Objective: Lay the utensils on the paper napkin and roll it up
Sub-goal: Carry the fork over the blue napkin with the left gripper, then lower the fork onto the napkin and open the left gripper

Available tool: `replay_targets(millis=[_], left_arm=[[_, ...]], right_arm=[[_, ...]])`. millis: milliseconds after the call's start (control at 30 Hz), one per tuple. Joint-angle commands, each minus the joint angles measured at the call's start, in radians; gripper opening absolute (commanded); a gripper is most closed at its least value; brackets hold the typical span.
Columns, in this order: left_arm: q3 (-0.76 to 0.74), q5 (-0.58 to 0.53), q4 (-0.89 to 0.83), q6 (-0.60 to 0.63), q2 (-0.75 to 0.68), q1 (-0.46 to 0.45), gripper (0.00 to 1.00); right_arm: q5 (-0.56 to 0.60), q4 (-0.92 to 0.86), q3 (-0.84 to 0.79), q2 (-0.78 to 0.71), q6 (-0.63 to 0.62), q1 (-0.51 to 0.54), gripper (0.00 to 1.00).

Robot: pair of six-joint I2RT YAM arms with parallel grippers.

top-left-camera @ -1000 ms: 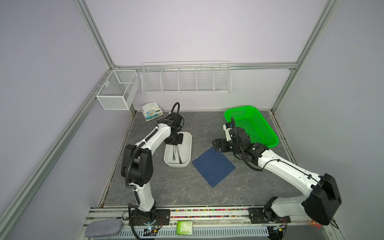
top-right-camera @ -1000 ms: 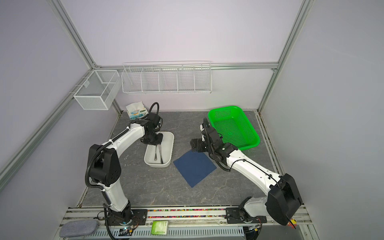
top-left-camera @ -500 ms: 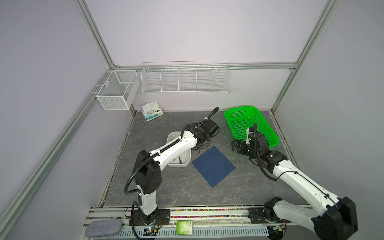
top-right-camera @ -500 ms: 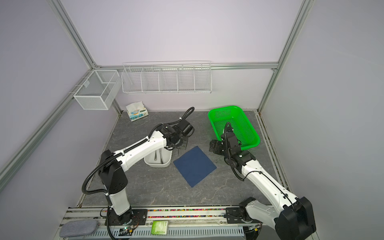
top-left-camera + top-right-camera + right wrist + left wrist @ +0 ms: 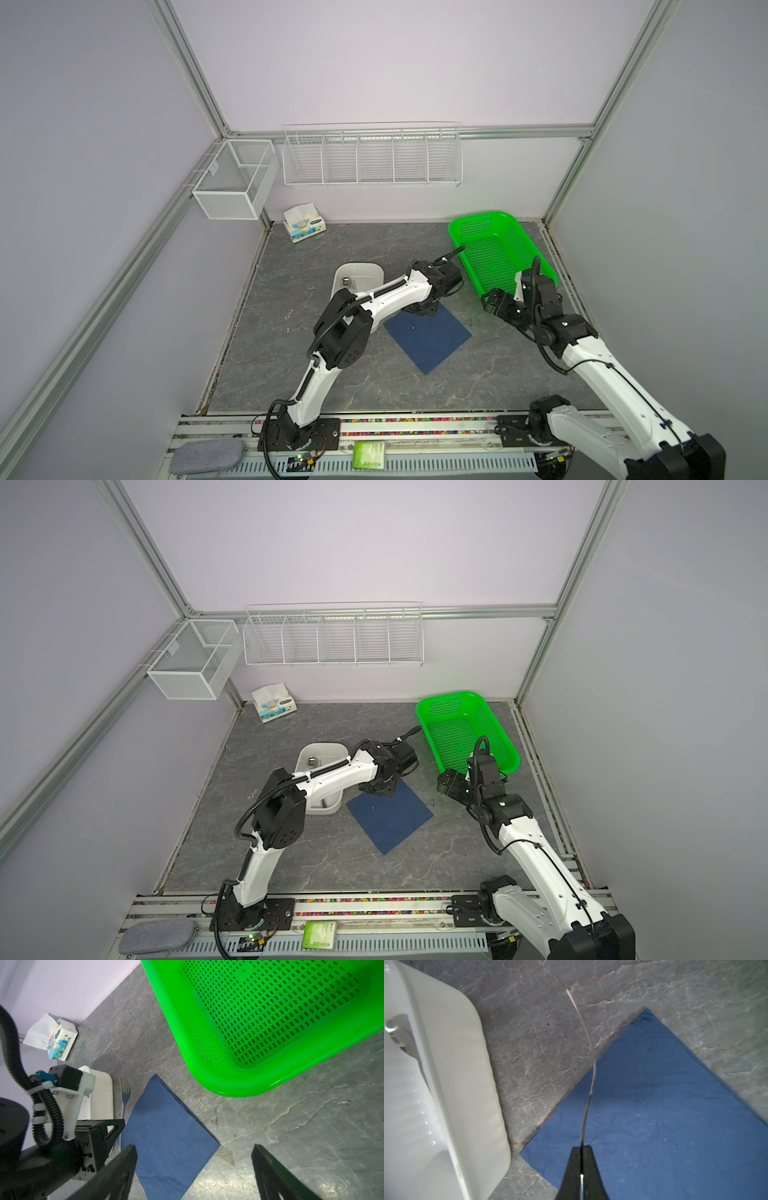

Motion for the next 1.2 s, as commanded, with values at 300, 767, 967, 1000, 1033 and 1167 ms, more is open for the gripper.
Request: replay_targets(millis=[300, 767, 967, 1000, 1033, 1167], left_arm=[[0.056, -0.001, -0.044, -0.013, 0.077, -0.02, 0.0], [0.048, 0.029, -0.003, -0.014, 0.121, -0.034, 0.0], [0.041, 0.061, 0.02, -0.012, 0.133, -0.036, 0.0], [0.041, 0.065, 0.021, -0.012, 0.133, -0.038, 0.0], [0.042, 0.071, 0.022, -0.012, 0.138, -0.037, 0.0], [0.047, 0.087, 0.023, -0.009, 0.141, -0.037, 0.02]], right_arm=[[0.01, 0.04, 0.005, -0.028, 0.022, -0.025, 0.9], [0.024, -0.003, -0.038, -0.127, 0.029, -0.025, 0.9], [0.016, -0.007, -0.043, -0.137, 0.041, -0.027, 0.89], [0.014, -0.007, -0.043, -0.137, 0.039, -0.027, 0.89], [0.01, -0.01, -0.043, -0.137, 0.039, -0.027, 0.89], [-0.013, -0.019, -0.043, -0.129, 0.031, -0.027, 0.89]])
